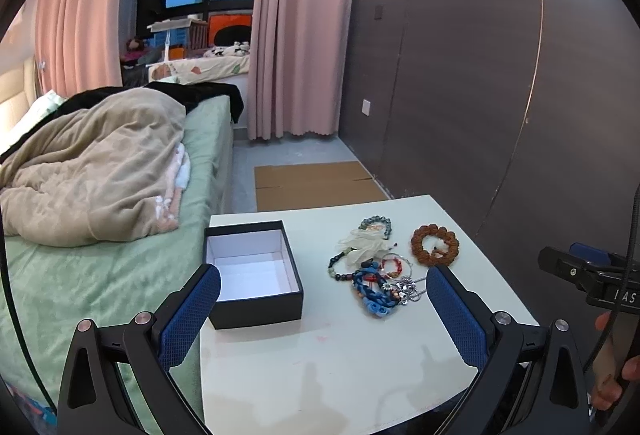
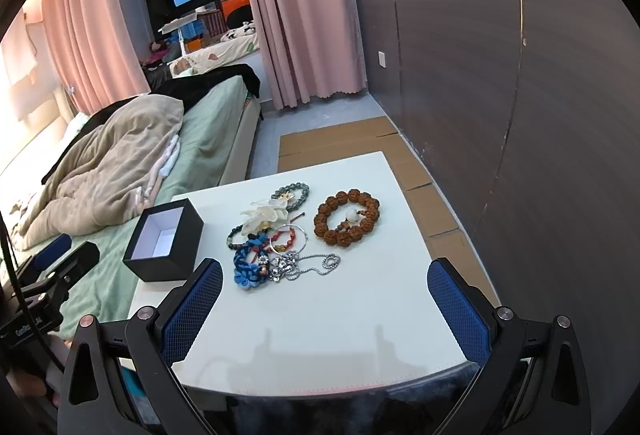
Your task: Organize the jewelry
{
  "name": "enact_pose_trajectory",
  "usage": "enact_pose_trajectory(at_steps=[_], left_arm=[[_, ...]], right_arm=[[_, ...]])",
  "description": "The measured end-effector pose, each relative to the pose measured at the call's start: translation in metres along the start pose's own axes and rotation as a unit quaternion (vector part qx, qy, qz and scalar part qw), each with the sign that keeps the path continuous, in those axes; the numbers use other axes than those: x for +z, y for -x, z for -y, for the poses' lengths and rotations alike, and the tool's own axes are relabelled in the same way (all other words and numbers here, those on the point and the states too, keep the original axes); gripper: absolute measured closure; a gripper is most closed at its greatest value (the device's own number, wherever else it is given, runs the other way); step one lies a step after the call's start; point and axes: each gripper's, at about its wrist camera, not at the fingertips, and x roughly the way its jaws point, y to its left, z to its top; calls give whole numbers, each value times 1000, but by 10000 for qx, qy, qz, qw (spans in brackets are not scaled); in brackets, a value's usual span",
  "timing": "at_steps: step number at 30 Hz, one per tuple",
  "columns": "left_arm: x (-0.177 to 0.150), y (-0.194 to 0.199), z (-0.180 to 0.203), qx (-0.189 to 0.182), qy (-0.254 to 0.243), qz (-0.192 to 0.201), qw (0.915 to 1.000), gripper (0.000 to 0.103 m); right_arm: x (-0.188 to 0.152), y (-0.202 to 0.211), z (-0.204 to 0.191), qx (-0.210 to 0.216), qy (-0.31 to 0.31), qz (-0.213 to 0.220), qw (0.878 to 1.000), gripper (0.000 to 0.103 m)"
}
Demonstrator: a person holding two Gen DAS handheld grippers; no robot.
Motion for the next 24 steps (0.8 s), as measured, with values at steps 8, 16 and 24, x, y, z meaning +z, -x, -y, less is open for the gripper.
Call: enact_pose_trajectory(at_steps=[8, 16, 24], left_arm=[[8, -7, 1, -96, 49, -7, 9999, 1], [14, -43, 0, -249, 139, -283, 9992, 14], [19, -74, 16, -428, -12, -535, 9977, 19]], right_arm=[[3, -1, 16, 98, -355, 26, 9993, 0], [13, -17, 43, 137, -872, -21, 9961, 0], [20, -40, 65, 257, -1345, -215, 9904, 0]])
